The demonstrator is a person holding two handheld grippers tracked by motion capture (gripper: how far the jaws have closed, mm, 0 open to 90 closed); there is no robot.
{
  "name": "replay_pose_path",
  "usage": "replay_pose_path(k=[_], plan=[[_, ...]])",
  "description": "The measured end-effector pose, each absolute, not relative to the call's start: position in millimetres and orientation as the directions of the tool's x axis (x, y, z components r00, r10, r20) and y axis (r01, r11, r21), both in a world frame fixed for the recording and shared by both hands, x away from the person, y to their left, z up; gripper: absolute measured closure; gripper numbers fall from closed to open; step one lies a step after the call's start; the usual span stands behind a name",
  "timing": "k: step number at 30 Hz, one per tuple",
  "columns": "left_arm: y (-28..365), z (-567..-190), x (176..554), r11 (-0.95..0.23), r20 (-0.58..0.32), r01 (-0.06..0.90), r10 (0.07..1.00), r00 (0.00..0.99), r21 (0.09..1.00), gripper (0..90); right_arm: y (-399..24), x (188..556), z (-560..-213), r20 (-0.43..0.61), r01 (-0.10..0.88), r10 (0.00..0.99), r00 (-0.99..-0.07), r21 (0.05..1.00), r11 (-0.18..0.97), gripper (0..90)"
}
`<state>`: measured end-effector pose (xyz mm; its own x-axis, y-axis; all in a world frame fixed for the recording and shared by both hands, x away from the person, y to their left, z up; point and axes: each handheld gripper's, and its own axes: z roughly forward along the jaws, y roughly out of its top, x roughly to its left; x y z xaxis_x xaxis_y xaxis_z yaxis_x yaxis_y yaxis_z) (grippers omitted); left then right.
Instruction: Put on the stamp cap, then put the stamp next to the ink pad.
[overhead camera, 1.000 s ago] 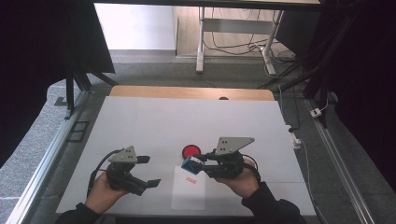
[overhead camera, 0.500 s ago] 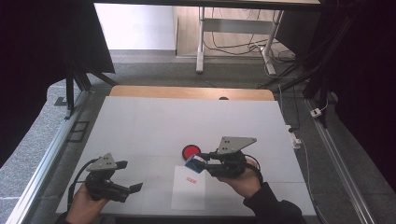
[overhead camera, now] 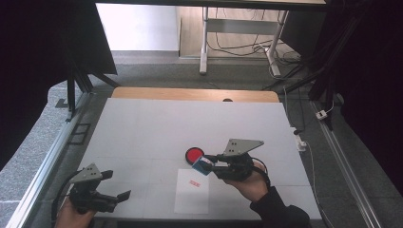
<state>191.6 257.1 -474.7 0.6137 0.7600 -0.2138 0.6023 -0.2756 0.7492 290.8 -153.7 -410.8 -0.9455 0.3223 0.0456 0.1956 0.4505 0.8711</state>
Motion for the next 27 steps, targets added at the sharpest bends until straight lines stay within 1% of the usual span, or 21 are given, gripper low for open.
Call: replay_pose_path(k=[4, 9, 16, 27], plan=[[259, -475, 191, -0.267, -0.220, 0.606, 0.763, 0.608, 0.749, 0.0, -156, 291, -411, 0.042, 0.201, 0.336, -0.941, 0.868, 0.455, 71.1], [257, -475, 190, -0.280, -0.207, 0.604, 0.765, 0.610, 0.746, 0.0, -160, 292, -412, 0.037, 0.209, 0.358, -0.933, 0.866, 0.455, 71.1], [258, -476, 192, -0.272, -0.221, 0.613, 0.764, 0.606, 0.742, 0.0, -170, 296, -413, 0.043, 0.234, 0.393, -0.919, 0.860, 0.453, 71.1], [256, -476, 192, -0.290, -0.211, 0.611, 0.760, 0.615, 0.737, 0.0, -188, 305, -419, 0.010, 0.262, 0.470, -0.882, 0.841, 0.474, 71.1]])
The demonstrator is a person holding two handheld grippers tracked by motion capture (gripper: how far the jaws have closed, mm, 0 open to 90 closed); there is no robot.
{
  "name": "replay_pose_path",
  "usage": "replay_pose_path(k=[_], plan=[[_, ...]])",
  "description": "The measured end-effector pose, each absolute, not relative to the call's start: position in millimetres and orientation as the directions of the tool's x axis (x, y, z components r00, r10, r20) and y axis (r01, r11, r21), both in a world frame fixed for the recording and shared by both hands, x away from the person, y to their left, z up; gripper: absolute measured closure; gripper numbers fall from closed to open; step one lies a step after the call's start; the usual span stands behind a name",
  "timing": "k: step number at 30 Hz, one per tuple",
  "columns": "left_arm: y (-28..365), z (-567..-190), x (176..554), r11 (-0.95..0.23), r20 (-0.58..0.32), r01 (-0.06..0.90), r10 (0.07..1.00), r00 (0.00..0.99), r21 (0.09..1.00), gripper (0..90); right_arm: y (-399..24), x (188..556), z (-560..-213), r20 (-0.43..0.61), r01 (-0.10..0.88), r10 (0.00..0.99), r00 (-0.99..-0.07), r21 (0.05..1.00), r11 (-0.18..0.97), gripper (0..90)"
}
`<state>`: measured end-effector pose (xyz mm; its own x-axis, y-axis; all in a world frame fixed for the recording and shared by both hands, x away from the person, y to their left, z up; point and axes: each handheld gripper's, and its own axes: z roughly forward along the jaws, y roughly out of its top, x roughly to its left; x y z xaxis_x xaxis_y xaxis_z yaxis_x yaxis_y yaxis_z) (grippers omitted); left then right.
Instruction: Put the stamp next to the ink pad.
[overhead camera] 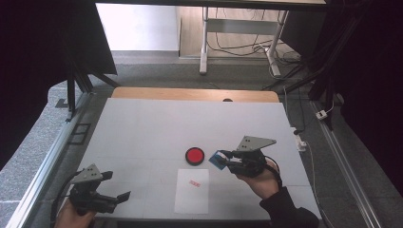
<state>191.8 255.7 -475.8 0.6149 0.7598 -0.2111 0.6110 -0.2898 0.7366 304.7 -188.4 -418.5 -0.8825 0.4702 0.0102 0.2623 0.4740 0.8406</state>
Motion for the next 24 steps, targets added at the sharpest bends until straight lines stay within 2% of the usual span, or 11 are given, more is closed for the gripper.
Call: replay_pose_path(k=[11, 17, 24], plan=[[255, -476, 192, -0.296, -0.205, 0.613, 0.762, 0.614, 0.733, 0.5, -207, 320, -428, -0.005, 0.315, 0.557, -0.830, 0.820, 0.478, 71.1], [255, -476, 192, -0.298, -0.204, 0.615, 0.763, 0.613, 0.730, 0.8, -213, 328, -435, -0.055, 0.325, 0.592, -0.804, 0.794, 0.514, 71.2], [255, -476, 193, -0.299, -0.206, 0.617, 0.764, 0.612, 0.728, 1.0, -221, 340, -442, -0.046, 0.365, 0.631, -0.774, 0.782, 0.505, 71.1]])
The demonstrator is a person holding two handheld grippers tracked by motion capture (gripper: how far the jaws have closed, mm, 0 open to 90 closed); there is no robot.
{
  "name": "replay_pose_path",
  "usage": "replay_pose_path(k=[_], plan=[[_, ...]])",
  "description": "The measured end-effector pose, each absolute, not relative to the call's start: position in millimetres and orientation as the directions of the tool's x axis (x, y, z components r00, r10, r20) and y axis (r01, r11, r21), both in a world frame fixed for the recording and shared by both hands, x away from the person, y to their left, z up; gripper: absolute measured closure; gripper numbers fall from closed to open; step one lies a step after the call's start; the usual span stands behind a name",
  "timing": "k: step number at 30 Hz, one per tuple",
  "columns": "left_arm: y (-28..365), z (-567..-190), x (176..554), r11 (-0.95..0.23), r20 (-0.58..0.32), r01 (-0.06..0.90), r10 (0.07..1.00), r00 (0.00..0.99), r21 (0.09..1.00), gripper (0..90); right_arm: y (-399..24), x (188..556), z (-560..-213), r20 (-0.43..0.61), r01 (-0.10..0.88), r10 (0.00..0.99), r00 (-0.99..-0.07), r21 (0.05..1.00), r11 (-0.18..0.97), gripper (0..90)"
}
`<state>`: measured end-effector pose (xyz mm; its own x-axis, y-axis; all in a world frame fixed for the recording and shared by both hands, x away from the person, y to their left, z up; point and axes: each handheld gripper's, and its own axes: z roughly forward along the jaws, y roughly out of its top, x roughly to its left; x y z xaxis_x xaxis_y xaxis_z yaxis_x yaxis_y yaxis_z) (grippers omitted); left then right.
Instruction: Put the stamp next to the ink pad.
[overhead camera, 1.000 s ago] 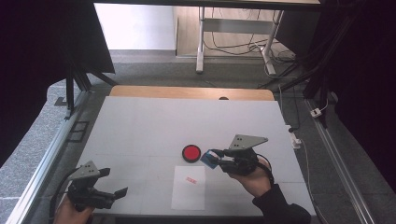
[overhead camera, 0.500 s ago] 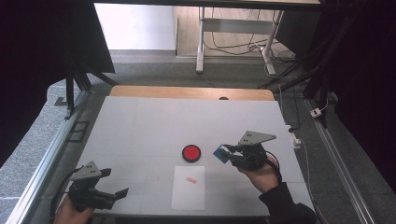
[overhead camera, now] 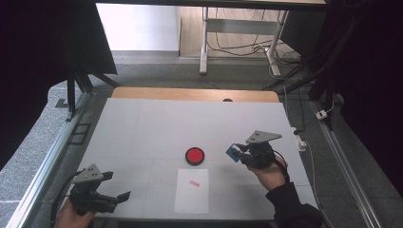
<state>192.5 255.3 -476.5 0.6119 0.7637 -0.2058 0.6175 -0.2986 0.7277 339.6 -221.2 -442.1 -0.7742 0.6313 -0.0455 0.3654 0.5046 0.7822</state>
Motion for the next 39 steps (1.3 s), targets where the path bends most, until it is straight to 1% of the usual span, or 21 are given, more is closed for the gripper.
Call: replay_pose_path(k=[13, 39], plan=[[253, -476, 193, -0.309, -0.197, 0.620, 0.767, 0.611, 0.721, 1.1, -227, 354, -460, -0.082, 0.396, 0.661, -0.746, 0.743, 0.540, 71.1], [252, -477, 194, -0.314, -0.197, 0.627, 0.768, 0.609, 0.712, 1.7, -223, 369, -489, -0.061, 0.460, 0.660, -0.749, 0.670, 0.583, 71.0]])
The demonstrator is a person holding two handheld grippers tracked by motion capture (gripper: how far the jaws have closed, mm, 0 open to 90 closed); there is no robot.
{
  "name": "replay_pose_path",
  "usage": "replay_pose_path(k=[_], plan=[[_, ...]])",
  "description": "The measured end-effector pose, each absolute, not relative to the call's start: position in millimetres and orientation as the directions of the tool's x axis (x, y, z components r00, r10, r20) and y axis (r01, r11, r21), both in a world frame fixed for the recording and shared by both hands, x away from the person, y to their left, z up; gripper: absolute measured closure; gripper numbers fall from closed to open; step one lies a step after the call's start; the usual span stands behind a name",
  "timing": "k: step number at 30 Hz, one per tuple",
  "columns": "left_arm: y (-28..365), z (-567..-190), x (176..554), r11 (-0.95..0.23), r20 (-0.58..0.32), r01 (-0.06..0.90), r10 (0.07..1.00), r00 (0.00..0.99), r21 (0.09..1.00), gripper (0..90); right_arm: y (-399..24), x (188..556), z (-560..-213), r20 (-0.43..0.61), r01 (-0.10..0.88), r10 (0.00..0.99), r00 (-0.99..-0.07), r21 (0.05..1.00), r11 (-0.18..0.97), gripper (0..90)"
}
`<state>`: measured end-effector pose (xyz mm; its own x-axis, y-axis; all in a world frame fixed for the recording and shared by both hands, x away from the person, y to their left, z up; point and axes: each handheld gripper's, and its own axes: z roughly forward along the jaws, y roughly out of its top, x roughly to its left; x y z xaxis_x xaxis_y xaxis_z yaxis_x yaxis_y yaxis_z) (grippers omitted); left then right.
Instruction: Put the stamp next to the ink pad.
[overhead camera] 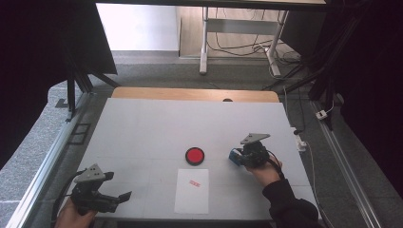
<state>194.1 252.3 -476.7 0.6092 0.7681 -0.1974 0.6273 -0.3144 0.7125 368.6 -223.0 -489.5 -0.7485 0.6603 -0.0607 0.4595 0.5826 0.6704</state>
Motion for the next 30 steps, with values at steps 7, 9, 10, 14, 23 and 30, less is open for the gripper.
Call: replay_pose_path(k=[7, 9, 10, 14, 23, 30], plan=[[252, -477, 194, -0.318, -0.196, 0.628, 0.767, 0.610, 0.711, 1.8, -224, 370, -490, -0.043, 0.474, 0.667, -0.743, 0.671, 0.571, 70.6], [252, -477, 194, -0.316, -0.197, 0.629, 0.768, 0.609, 0.710, 1.8, -224, 370, -491, -0.042, 0.481, 0.672, -0.739, 0.665, 0.572, 69.7], [252, -477, 194, -0.316, -0.197, 0.630, 0.769, 0.608, 0.710, 1.8, -224, 370, -492, -0.038, 0.492, 0.672, -0.740, 0.652, 0.577, 68.6], [252, -477, 194, -0.316, -0.198, 0.630, 0.769, 0.608, 0.709, 1.8, -222, 370, -493, -0.028, 0.502, 0.679, -0.734, 0.651, 0.569, 64.4], [252, -477, 194, -0.318, -0.194, 0.629, 0.770, 0.608, 0.709, 1.9, -222, 368, -489, -0.038, 0.495, 0.691, -0.722, 0.669, 0.554, 52.0], [252, -477, 194, -0.316, -0.195, 0.629, 0.770, 0.608, 0.710, 1.9, -221, 365, -483, -0.044, 0.487, 0.698, -0.715, 0.685, 0.542, 38.8]])
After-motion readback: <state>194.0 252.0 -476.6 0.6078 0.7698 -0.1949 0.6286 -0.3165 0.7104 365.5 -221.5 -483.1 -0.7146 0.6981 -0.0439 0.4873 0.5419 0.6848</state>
